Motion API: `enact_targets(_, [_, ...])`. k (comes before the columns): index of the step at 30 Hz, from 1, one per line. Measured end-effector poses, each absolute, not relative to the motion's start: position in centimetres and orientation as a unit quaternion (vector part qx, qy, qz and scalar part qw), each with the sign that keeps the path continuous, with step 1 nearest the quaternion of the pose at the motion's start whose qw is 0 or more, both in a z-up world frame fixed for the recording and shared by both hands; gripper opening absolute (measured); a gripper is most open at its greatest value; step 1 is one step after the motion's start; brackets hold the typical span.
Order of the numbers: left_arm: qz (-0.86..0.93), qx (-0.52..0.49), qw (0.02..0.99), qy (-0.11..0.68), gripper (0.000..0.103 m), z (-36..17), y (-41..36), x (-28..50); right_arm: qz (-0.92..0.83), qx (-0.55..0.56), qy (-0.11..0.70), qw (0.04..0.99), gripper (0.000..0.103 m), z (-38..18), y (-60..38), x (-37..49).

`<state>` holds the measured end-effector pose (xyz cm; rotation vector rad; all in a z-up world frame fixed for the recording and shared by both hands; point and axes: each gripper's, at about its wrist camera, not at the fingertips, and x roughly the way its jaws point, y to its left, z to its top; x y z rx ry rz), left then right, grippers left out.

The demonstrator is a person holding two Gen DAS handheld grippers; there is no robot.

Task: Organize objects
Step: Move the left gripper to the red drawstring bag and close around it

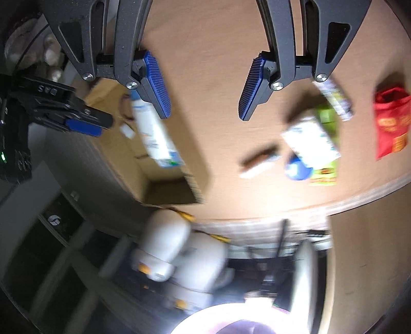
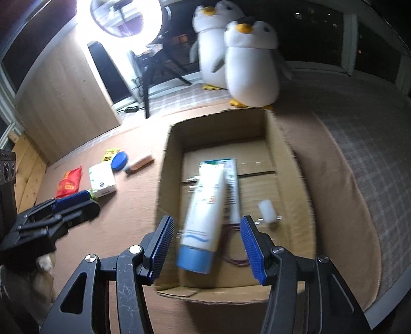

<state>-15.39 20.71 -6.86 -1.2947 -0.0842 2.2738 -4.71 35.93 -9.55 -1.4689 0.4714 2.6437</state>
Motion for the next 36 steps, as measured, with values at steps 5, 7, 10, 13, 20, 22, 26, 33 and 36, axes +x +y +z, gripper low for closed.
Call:
enact_targets(5, [0.856, -0.477, 0.189, -0.059, 0.065, -6.5, 13.0, -17.8, 0.863, -0.484, 0.147, 0.020, 0.051, -9.5, 32.8, -6.0])
enact_targets(7, [0.862, -0.476, 0.164, -0.065, 0.069, -6.2, 10.1, -18.9, 0.863, -0.485, 0.145, 0.014, 0.051, -9.5, 31.7, -6.4])
enact_targets(10, [0.872, -0.472, 0.117, -0.064, 0.073, -6.0, 5.5, -20.8, 0.862, -0.487, 0.143, 0.006, 0.051, -9.5, 29.9, -6.8])
enact_targets(13, [0.875, -0.473, 0.079, -0.069, 0.073, -6.4, 2.0, -23.0, 0.860, -0.490, 0.142, 0.001, 0.051, -9.6, 28.5, -7.1])
enact_targets(20, [0.861, -0.501, 0.021, -0.082, 0.073, -9.4, -3.4, -28.3, 0.854, -0.500, 0.143, -0.001, 0.051, -10.0, 26.2, -6.9])
enact_targets(22, [0.858, -0.507, 0.013, -0.084, 0.073, -10.4, -4.1, -29.3, 0.853, -0.502, 0.144, 0.000, 0.051, -10.2, 25.8, -6.8])
enact_targets(26, [0.847, -0.523, 0.000, -0.093, 0.073, -12.6, -5.3, -31.1, 0.849, -0.508, 0.146, 0.005, 0.051, -10.5, 25.4, -6.4])
enact_targets(33, [0.830, -0.546, -0.003, -0.115, 0.072, -15.4, -6.3, -32.6, 0.843, -0.517, 0.147, 0.011, 0.051, -11.0, 25.1, -6.1])
enact_targets(36, [0.826, -0.549, 0.004, -0.125, 0.066, -16.2, -6.3, -32.2, 0.841, -0.520, 0.148, 0.012, 0.051, -11.2, 25.0, -6.2])
